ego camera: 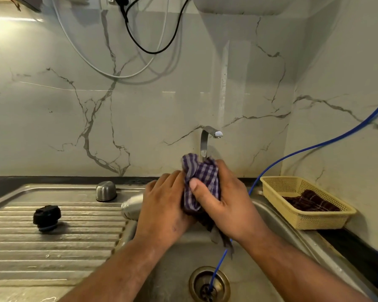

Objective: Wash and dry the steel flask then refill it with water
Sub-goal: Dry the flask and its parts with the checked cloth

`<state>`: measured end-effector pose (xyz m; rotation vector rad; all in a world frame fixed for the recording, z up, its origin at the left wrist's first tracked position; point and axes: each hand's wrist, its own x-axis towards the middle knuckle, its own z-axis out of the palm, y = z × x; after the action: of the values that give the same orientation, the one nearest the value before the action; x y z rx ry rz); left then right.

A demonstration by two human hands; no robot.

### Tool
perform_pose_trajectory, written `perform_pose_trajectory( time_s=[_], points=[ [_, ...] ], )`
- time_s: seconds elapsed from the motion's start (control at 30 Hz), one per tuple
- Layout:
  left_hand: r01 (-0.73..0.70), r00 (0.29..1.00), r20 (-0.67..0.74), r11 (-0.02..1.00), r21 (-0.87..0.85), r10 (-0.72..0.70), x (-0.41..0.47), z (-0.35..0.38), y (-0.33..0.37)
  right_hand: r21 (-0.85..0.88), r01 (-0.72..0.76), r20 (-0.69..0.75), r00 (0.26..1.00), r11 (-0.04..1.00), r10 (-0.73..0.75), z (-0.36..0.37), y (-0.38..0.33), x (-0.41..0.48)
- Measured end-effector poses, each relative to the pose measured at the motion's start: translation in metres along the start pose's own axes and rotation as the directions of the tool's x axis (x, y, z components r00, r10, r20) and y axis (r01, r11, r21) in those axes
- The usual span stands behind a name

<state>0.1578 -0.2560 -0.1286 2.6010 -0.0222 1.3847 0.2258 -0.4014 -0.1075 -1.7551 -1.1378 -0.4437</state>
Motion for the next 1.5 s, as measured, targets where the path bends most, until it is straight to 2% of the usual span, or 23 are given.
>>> perform_pose_trajectory(
  time_s=[0.1, 0.17, 0.23, 0.33, 0.4, 0.47, 0.53, 0.63, 0.7, 0.77, 0.87, 0.93, 0.97, 1.0, 1.03, 1.07, 1.1, 1.2, 1.23, 1.3, 1.37, 1.43, 1.5],
  points=[
    [-0.05, 0.998, -0.028, 0.996, 0.072, 0.052, 0.001, 0.002, -0.001, 0.014, -0.04, -0.067, 0.997, 0.999, 0.041, 0.002, 0.0, 0.0],
    [-0.09, 0.996, -0.019, 0.99, 0.113, 0.092, 0.001, 0.002, 0.003, 0.175, -0.148, -0.094, 0.982, 0.973, 0.166, 0.0, -0.002, 0.002],
    [-0.134, 0.991, 0.007, 0.982, 0.134, 0.134, 0.0, 0.003, 0.009, 0.318, -0.279, -0.124, 0.935, 0.906, 0.331, -0.005, -0.002, 0.004],
    [-0.124, 0.992, 0.042, 0.987, 0.101, 0.12, -0.001, 0.005, 0.014, 0.321, -0.323, -0.191, 0.899, 0.89, 0.395, -0.013, 0.003, 0.01],
    [-0.053, 0.998, 0.043, 0.998, -0.019, 0.054, 0.0, 0.003, 0.013, 0.421, -0.376, -0.182, 0.857, 0.826, 0.482, -0.016, 0.006, 0.015],
    [0.13, 0.992, 0.04, 0.948, -0.291, -0.123, 0.003, -0.003, 0.016, 0.55, -0.414, -0.073, 0.841, 0.725, 0.536, -0.013, 0.011, 0.015],
    [0.311, 0.943, 0.082, 0.763, -0.567, -0.323, 0.006, -0.01, 0.02, 0.63, -0.449, 0.024, 0.827, 0.634, 0.562, -0.008, 0.012, 0.012],
    [0.469, 0.82, 0.294, 0.282, -0.837, -0.491, 0.012, -0.018, 0.02, 0.809, -0.404, 0.041, 0.764, 0.427, 0.644, -0.013, 0.009, 0.013],
    [0.473, 0.722, 0.39, -0.004, -0.881, -0.571, 0.015, -0.02, 0.009, 0.879, -0.336, 0.024, 0.739, 0.338, 0.673, -0.023, 0.01, 0.017],
    [0.434, 0.626, 0.446, -0.19, -0.881, -0.64, 0.018, -0.024, -0.004, 0.895, -0.261, -0.043, 0.756, 0.361, 0.653, -0.032, 0.01, 0.02],
    [0.39, 0.544, 0.5, -0.325, -0.862, -0.674, 0.019, -0.025, -0.016, 0.819, -0.182, -0.12, 0.873, 0.545, 0.472, -0.034, 0.006, 0.02],
    [0.41, 0.53, 0.521, -0.336, -0.848, -0.669, 0.019, -0.021, -0.014, 0.678, -0.178, -0.013, 0.967, 0.714, 0.254, -0.022, 0.0, 0.013],
    [0.431, 0.542, 0.538, -0.336, -0.837, -0.645, 0.017, -0.019, -0.01, 0.54, -0.162, 0.088, 0.987, 0.826, 0.136, -0.013, -0.002, 0.007],
    [0.456, 0.565, 0.556, -0.33, -0.826, -0.609, 0.016, -0.017, -0.007, 0.355, -0.107, 0.217, 0.976, 0.929, 0.03, -0.003, -0.002, 0.001],
    [0.478, 0.591, 0.564, -0.312, -0.821, -0.577, 0.015, -0.017, -0.004, 0.187, -0.042, 0.345, 0.938, 0.981, -0.026, 0.006, -0.001, -0.003],
    [0.484, 0.609, 0.55, -0.28, -0.829, -0.572, 0.014, -0.017, -0.004, 0.097, 0.022, 0.429, 0.901, 0.995, -0.062, 0.014, 0.002, -0.007],
    [0.474, 0.621, 0.526, -0.256, -0.842, -0.581, 0.013, -0.017, -0.005, 0.081, 0.018, 0.463, 0.885, 0.997, -0.053, 0.017, 0.003, -0.007],
    [0.442, 0.644, 0.5, -0.252, -0.861, -0.579, 0.012, -0.02, -0.002, 0.061, -0.183, 0.454, 0.881, 0.981, 0.136, 0.014, 0.01, -0.004],
    [0.442, 0.671, 0.476, -0.209, -0.872, -0.568, 0.012, -0.019, 0.001, 0.024, -0.225, 0.475, 0.86, 0.974, 0.187, 0.012, 0.013, -0.003],
    [0.443, 0.721, 0.424, -0.107, -0.89, -0.547, 0.009, -0.017, 0.008, -0.055, -0.212, 0.499, 0.841, 0.976, 0.211, 0.012, 0.019, -0.002],
    [0.429, 0.74, 0.39, -0.062, -0.901, -0.548, 0.008, -0.017, 0.007, -0.067, -0.206, 0.516, 0.83, 0.976, 0.211, 0.009, 0.023, -0.002],
    [0.401, 0.749, 0.364, -0.059, -0.914, -0.554, 0.008, -0.02, 0.004, -0.027, -0.213, 0.555, 0.81, 0.977, 0.192, 0.004, 0.025, -0.002],
    [0.356, 0.758, 0.352, -0.105, -0.929, -0.548, 0.01, -0.021, -0.002, 0.041, -0.203, 0.573, 0.807, 0.978, 0.143, 0.0, 0.027, -0.002]
  ],
)
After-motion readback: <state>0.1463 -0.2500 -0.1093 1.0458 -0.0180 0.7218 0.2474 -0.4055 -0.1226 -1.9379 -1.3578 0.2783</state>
